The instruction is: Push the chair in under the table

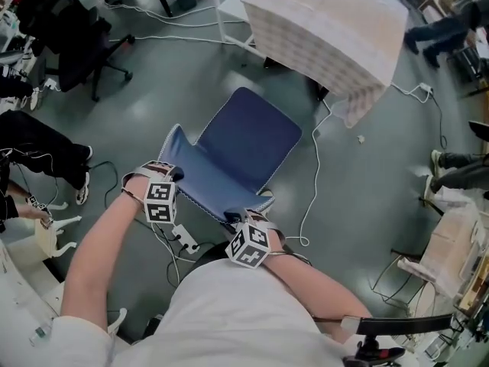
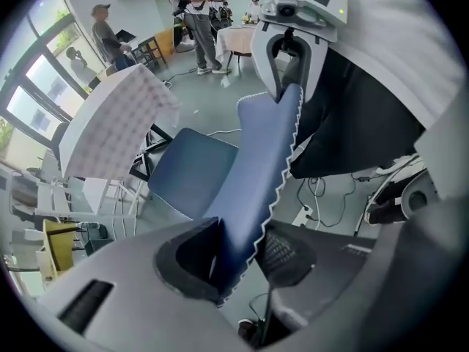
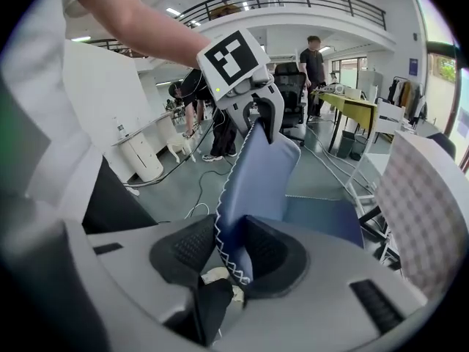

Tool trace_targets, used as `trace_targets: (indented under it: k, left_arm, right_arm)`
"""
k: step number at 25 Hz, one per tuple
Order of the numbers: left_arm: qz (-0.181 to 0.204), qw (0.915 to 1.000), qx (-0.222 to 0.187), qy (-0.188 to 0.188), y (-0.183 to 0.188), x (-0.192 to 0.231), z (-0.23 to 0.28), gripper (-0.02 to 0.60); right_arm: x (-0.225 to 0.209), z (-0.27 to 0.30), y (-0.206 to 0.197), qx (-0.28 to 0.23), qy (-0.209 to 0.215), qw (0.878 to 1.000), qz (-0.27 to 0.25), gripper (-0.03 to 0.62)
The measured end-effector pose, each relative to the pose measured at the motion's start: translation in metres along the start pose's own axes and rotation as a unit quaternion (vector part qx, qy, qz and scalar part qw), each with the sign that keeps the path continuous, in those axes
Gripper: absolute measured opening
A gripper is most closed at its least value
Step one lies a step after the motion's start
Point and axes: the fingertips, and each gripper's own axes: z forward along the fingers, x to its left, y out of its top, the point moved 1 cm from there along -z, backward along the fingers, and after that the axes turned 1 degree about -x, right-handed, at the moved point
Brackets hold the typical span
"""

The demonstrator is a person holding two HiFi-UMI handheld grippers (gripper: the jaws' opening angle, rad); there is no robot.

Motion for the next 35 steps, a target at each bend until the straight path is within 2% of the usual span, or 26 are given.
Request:
trace_targets:
  k: [6, 18, 25, 28, 35]
  left_arm:
    - [0.009, 0.9999, -0.008, 0.012, 0.017, 0.034, 0.002, 0.127]
    - [0.006, 0.9998, -0.016, 0.009, 0.060, 0.114, 0.009, 0.121]
    - [0.004, 0.9998, -0.017, 0.010, 0.089, 0.160, 0.015, 0.121]
    - [0.004, 0.9995, -0.020, 0.022, 0.097, 0.183, 0.016, 0.121]
    - [0.017, 0.9990, -0.039, 0.010, 0.105, 0.220, 0.019, 0.112]
  right_arm:
    - [-0.038, -0.015, -0.007, 0.003, -0.022, 1.000, 0.014, 0.120]
    - [-0.130, -0.054, -0.021, -0.014, -0.067, 0.997, 0.047, 0.109]
    - [-0.178, -0.076, -0.036, -0.019, -0.069, 0.996, 0.046, 0.107]
    - [-0.201, -0.085, -0.038, -0.018, -0.073, 0.996, 0.041, 0.106]
    - [-0.244, -0.093, -0.035, -0.013, -0.086, 0.994, 0.062, 0.106]
